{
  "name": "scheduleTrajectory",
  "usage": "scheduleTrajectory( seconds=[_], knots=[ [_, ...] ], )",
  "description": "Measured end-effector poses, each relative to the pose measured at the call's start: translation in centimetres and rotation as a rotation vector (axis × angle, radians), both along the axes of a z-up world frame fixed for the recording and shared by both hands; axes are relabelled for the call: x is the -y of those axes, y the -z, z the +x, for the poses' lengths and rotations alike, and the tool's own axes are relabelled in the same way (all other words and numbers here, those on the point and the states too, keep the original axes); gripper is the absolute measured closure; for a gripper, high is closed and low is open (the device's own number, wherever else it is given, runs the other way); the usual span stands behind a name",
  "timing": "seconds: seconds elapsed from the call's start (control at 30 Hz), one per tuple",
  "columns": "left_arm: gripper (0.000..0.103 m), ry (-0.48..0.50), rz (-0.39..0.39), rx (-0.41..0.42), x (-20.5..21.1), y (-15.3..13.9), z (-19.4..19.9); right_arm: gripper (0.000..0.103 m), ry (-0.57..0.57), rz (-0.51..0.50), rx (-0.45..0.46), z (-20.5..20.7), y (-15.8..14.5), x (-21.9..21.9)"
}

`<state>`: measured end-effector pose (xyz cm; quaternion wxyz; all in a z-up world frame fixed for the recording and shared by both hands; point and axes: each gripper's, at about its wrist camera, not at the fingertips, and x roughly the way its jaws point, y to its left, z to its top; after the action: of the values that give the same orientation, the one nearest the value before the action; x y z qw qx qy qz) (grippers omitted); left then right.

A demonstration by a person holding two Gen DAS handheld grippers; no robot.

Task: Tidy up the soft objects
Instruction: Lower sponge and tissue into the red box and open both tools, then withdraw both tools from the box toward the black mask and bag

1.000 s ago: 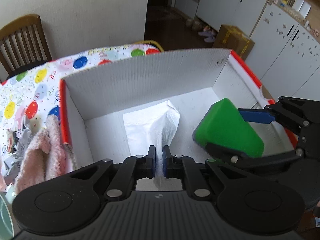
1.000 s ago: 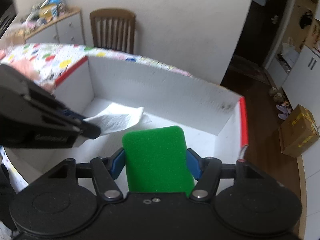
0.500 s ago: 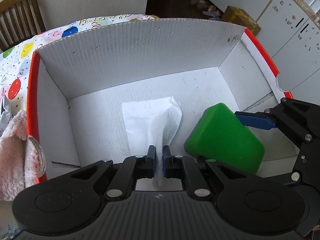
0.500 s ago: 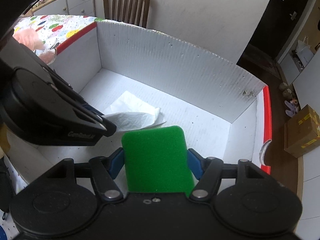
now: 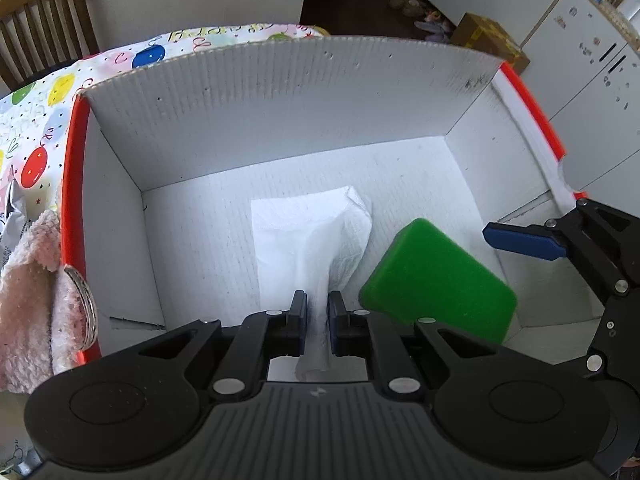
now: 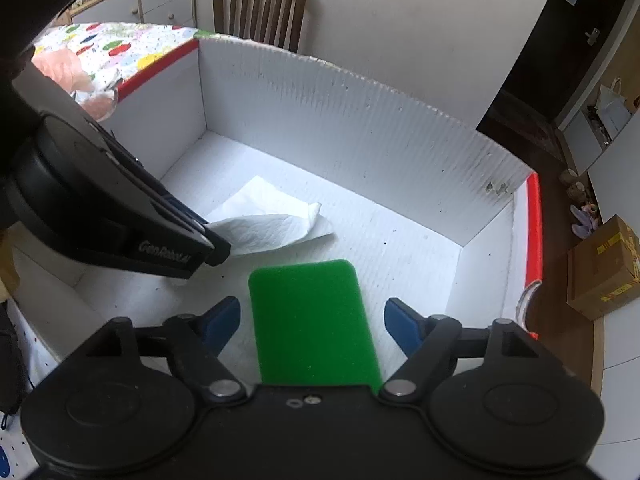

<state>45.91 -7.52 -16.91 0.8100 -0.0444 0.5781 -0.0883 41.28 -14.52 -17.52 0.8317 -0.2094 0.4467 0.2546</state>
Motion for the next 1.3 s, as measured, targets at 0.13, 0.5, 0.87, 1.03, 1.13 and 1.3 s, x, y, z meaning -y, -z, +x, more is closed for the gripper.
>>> scheduleTrajectory(
  seconds=[0.13, 0.5, 0.87, 1.03, 1.13, 1.3],
  knots=[
    [0.083, 0.012, -0.009, 0.019, 0.2, -0.5, -0.3, 0.021, 0.003, 0.029, 0.006, -0.5, -0.8, 0.6],
    [0.035, 0.012, -0.023, 0.120, 0.6, -3.0, -2.1, 0.016, 0.029, 0.105, 0.048, -2.0, -3.4, 2.6],
    [0.035, 0.028, -0.034, 0.268, 0.4, -8.0, -6.6, 0.009, 0.050, 0.204, 0.119, -5.3, -7.4, 4.2],
    [0.035, 0.024, -0.049, 0.319, -0.2, -10.0, -9.1, 0.009, 0.059, 0.243, 0.140, -6.8, -8.5, 4.7],
    [0.034, 0.015, -0.058, 0.349, -0.6, -11.1, -10.6, 0.007, 0.064, 0.267, 0.154, -7.9, -9.2, 5.0],
    [0.030, 0.019, -0.060, 0.400, -1.3, -12.8, -13.4, 0.003, 0.077, 0.305, 0.182, -9.8, -10.6, 5.2]
  ],
)
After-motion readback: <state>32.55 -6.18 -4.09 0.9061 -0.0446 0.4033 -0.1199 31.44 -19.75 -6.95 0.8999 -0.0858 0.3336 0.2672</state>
